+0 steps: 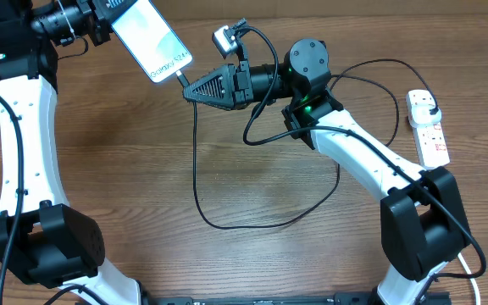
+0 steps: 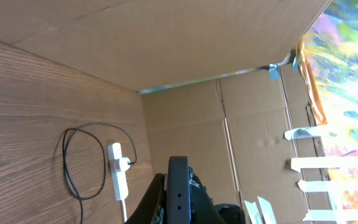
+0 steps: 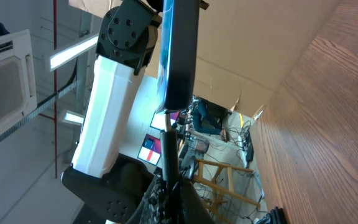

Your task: Plug charger to phone and switch on socket

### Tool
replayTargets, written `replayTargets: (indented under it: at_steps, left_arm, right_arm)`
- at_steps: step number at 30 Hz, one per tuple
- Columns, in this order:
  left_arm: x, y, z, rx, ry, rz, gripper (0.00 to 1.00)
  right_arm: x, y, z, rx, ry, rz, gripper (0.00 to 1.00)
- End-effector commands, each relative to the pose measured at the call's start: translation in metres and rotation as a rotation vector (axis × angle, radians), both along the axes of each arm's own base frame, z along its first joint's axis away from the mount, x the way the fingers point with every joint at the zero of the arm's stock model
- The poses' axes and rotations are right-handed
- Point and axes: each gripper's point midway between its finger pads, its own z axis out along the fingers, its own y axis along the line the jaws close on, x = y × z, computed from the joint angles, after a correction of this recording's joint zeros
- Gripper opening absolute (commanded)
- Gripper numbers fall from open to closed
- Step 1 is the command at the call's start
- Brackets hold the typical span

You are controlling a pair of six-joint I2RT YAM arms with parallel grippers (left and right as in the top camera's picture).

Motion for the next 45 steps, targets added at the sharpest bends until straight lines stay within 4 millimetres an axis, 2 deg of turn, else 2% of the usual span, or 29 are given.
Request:
replayTargets:
  at_steps: [1,6,30,45]
  left_arm:
    - [-0.011,-0.013,0.012,-0.002,-0.036,-0.064,0.04]
    - [-0.010,-0.019,0.011,0.009,-0.047,-0.062,0.04]
    - [-0.004,-0.016,0.010,0.019,-0.045,-0.025,0.04]
    - [-0.027,-0.027,0.023,0.005,-0.136,-0.185,0.04]
  right_arm:
    - [-0.002,-0.004,0.023,0.031,-0.031,-0.026,0.04]
    - [-0.002,-0.004,0.022,0.031,-0.030,-0.025,0.04]
    - [-0.006,-0.001,0.018,0.013,-0.002,-0.005,0.04]
    - [-0.010,-0.001,0.017,0.005,0.005,0.017,0.04]
